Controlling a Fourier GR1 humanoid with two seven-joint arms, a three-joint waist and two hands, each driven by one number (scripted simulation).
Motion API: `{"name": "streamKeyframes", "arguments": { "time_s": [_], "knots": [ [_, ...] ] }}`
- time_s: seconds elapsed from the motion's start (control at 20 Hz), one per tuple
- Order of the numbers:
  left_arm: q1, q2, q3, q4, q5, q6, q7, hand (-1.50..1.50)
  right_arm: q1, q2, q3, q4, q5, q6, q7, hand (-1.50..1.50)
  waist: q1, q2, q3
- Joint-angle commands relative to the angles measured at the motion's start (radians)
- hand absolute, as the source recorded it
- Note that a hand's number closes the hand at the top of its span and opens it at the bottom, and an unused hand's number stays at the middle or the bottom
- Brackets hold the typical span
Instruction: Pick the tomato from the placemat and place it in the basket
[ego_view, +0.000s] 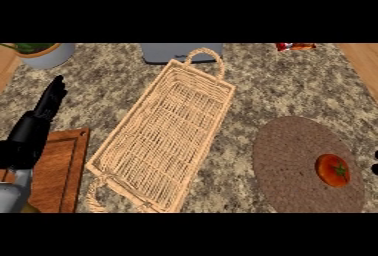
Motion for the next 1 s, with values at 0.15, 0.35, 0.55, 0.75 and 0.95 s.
{"name": "streamKeyframes", "arguments": {
  "time_s": [0.15, 0.35, 0.55, 0.75, 0.95],
  "knots": [
    [-0.041, -0.023, 0.0, 0.027, -0.014, -0.014, 0.003, 0.0, 0.064, -0.181, -0.117, 0.001, 0.182, 0.159, -0.132, -1.5, 0.028, 0.014, 0.002],
    [-0.043, -0.02, -0.001, 0.019, -0.023, -0.035, 0.011, 0.0, 0.108, -0.24, -0.137, 0.005, 0.26, 0.158, -0.191, -1.5, 0.029, 0.013, 0.002],
    [-0.012, -0.064, -0.034, -0.028, -0.069, 0.003, 0.017, 0.0, 0.184, -0.23, -0.074, 0.097, 0.439, 0.041, -0.298, -1.5, 0.046, 0.015, 0.003],
    [-0.069, -0.038, 0.006, -0.058, -0.05, -0.034, 0.089, 0.0, 0.193, -0.235, -0.002, 0.15, 0.516, -0.059, -0.351, -1.5, 0.057, 0.017, 0.002],
    [-0.076, -0.098, -0.026, -0.015, -0.105, -0.008, 0.055, 0.0, 0.208, -0.183, 0.159, 0.203, 0.658, -0.217, -0.37, -1.5, 0.066, 0.022, 0.002]
  ]
}}
